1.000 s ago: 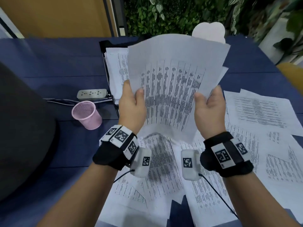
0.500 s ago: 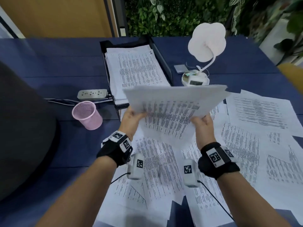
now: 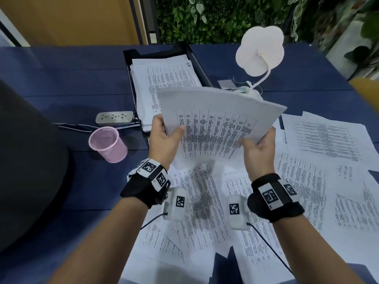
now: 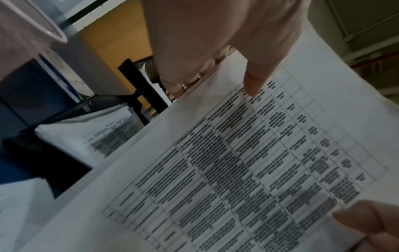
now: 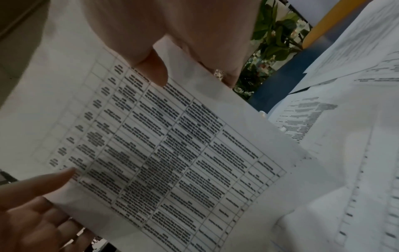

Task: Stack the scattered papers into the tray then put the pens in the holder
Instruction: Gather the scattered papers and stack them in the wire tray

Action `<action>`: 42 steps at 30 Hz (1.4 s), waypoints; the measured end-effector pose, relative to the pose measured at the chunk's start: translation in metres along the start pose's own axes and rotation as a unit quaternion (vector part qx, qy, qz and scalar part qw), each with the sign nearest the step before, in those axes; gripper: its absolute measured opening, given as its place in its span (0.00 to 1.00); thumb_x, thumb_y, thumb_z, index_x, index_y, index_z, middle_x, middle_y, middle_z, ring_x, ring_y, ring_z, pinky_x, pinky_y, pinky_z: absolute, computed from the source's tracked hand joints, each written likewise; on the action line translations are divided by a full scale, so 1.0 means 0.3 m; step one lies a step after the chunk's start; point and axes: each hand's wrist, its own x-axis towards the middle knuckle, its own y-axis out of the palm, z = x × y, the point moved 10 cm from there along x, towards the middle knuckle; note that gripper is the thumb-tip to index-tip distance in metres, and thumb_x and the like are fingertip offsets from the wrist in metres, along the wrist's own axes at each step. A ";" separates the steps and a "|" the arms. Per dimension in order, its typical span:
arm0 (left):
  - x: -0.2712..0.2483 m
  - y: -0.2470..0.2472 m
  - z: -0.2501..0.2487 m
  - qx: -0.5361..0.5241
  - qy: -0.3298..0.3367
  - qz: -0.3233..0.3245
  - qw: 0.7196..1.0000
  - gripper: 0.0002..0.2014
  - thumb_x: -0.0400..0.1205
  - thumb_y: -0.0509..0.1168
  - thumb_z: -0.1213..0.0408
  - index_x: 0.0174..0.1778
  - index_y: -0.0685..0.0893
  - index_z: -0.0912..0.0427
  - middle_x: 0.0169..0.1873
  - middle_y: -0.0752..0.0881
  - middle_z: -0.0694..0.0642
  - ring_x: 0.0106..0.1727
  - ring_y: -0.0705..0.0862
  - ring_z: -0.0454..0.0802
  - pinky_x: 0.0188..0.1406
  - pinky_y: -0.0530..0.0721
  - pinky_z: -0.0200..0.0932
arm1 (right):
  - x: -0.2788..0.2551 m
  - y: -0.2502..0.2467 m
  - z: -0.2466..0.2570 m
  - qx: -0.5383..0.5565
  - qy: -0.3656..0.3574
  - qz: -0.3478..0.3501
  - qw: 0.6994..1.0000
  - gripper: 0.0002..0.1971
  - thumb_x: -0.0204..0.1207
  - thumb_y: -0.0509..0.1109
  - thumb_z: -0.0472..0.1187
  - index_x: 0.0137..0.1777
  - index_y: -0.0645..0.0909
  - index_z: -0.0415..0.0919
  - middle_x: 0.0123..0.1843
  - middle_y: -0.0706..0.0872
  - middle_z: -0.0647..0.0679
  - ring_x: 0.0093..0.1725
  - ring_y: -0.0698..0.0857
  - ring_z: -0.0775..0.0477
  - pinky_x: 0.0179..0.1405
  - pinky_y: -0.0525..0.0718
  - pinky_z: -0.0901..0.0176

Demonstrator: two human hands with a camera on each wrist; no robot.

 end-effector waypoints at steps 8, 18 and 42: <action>0.013 0.042 -0.083 0.022 0.048 0.022 0.998 0.19 0.79 0.64 0.60 0.66 0.73 0.58 0.61 0.84 0.52 0.63 0.83 0.44 0.67 0.78 0.49 | 0.009 0.013 0.070 -0.004 -0.038 -0.008 0.999 0.23 0.75 0.60 0.24 0.53 0.71 0.57 0.47 0.83 0.55 0.41 0.82 0.58 0.41 0.82 0.65; -0.012 0.038 0.102 0.081 -0.037 0.050 0.995 0.18 0.84 0.61 0.68 0.71 0.72 0.60 0.64 0.82 0.50 0.64 0.79 0.41 0.70 0.73 0.40 | -0.002 0.021 -0.129 -0.042 0.060 0.054 0.996 0.18 0.79 0.60 0.25 0.63 0.68 0.46 0.48 0.80 0.59 0.44 0.80 0.64 0.36 0.79 0.80; -0.200 -0.191 0.544 0.311 -0.247 0.082 0.914 0.22 0.83 0.65 0.62 0.72 0.73 0.63 0.64 0.82 0.56 0.63 0.81 0.55 0.57 0.76 0.40 | -0.134 0.012 -0.620 -0.277 0.290 0.197 0.895 0.24 0.76 0.61 0.33 0.73 0.71 0.33 0.71 0.78 0.36 0.60 0.80 0.42 0.63 0.76 0.52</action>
